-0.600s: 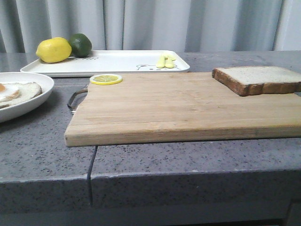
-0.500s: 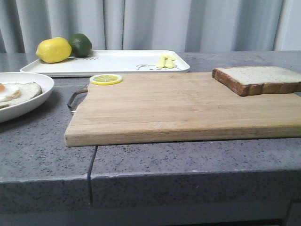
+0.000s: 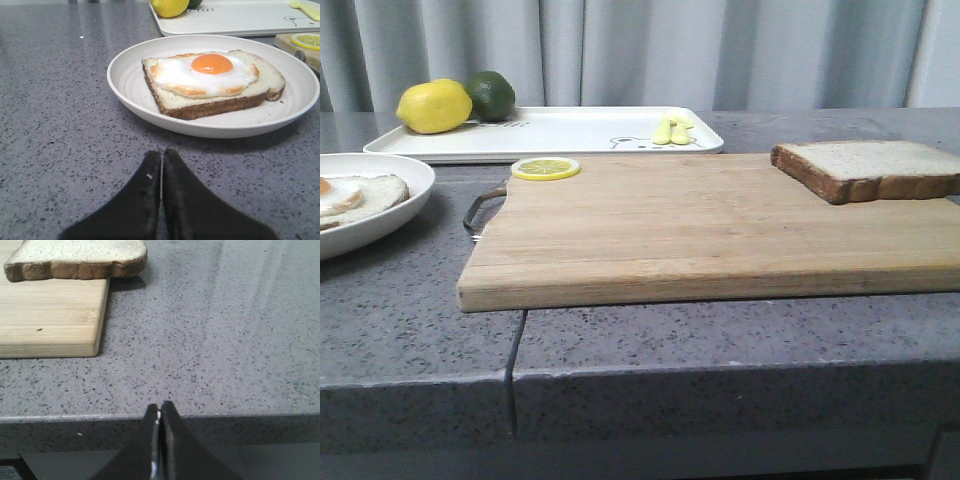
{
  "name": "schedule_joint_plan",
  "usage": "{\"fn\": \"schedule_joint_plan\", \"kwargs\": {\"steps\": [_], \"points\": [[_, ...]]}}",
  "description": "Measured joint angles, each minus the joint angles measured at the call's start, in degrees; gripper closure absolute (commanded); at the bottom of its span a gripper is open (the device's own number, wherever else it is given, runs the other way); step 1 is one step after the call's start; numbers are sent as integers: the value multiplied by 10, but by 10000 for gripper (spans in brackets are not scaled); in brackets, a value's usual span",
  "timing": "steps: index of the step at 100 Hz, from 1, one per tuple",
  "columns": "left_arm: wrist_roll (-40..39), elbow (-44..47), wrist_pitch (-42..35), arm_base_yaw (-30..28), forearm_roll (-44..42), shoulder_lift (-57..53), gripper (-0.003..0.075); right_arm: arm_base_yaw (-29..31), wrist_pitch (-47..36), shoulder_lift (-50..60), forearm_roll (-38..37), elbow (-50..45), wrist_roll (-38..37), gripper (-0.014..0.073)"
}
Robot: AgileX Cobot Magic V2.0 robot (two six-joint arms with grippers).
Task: Place bread and move sandwich to tray
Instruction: 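Move the right gripper above the bread slice on the cutting board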
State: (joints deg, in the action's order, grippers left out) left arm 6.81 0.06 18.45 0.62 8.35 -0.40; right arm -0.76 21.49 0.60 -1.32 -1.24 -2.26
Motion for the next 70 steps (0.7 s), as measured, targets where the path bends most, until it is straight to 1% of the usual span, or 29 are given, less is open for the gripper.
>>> {"fn": "schedule_joint_plan", "kwargs": {"steps": [17,32,39,58,70], "points": [[0,-1,-4,0,0,0,740,0,0,0,0,0,0,663],[0,-1,-36,0,0,0,740,0,-16,0,0,-1,0,663],[0,-1,-55,0,0,0,740,0,-45,0,0,-3,0,663],[0,-1,-103,0,0,0,740,0,-166,0,0,-5,0,663],[0,-1,-135,0,0,0,740,0,-215,0,0,-5,0,663]]}}
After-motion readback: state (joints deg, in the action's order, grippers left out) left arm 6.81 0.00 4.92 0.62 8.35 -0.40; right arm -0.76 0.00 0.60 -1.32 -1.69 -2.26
